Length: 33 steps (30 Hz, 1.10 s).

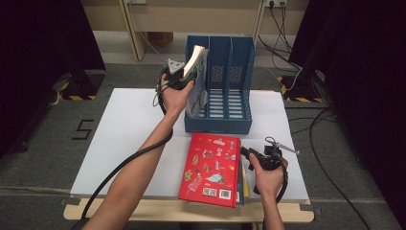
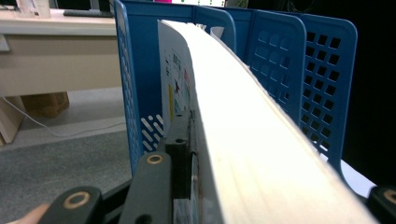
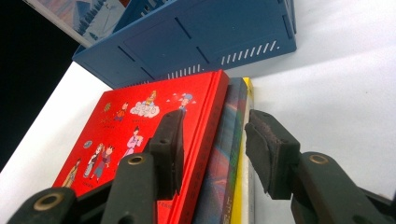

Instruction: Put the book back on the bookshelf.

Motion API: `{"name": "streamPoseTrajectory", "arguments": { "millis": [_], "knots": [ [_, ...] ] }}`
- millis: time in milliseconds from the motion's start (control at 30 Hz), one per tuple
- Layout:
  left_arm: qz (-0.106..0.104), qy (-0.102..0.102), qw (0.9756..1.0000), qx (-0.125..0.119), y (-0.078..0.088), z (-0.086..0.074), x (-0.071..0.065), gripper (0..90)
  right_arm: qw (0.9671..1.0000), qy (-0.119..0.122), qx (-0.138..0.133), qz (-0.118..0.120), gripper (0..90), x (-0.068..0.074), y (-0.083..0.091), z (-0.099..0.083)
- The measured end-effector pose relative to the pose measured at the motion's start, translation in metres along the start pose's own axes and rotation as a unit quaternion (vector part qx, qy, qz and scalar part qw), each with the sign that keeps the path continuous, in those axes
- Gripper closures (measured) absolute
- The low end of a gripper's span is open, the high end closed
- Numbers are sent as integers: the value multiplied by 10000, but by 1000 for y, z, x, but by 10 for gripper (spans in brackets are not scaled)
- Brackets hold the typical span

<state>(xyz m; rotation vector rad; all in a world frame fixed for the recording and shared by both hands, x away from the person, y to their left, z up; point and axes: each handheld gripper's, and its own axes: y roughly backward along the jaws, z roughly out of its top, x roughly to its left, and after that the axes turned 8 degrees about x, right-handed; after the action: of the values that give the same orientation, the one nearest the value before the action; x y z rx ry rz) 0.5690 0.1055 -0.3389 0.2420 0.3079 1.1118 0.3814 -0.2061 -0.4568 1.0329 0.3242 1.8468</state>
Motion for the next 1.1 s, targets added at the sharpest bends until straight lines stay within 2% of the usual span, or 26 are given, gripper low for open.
{"name": "streamPoseTrajectory", "arguments": {
  "millis": [267,400,533,667,767,867,900,933,967,1100],
  "knots": [
    [-78,89,9998,168,-3,3,1,666,10000,-20,25,12,571,0,-1,0],
    [-101,53,9995,290,-3,5,2,652,10000,-60,64,22,569,0,-1,0],
    [-163,48,9995,273,-1,5,-1,614,10000,-33,67,26,569,0,-1,0],
    [-196,67,9994,290,-2,5,-3,612,10000,-9,38,18,568,-1,0,0],
    [-173,85,9991,375,-2,7,-3,626,10000,-42,56,31,567,-1,0,0],
    [-42,-38,9986,534,-3,10,-3,677,9999,-33,108,36,566,0,-1,0],
    [-28,-42,9983,584,-3,11,-3,702,9999,-89,128,38,566,1,-1,0],
    [-17,-47,9980,622,-3,12,-3,715,9999,11,114,21,566,0,-2,0],
    [-2,-50,9978,662,-3,12,-3,722,9999,-38,157,47,566,1,-2,0],
    [72,-48,9976,693,-1,13,-4,731,9998,-41,190,54,566,1,-4,0]
  ]
}}
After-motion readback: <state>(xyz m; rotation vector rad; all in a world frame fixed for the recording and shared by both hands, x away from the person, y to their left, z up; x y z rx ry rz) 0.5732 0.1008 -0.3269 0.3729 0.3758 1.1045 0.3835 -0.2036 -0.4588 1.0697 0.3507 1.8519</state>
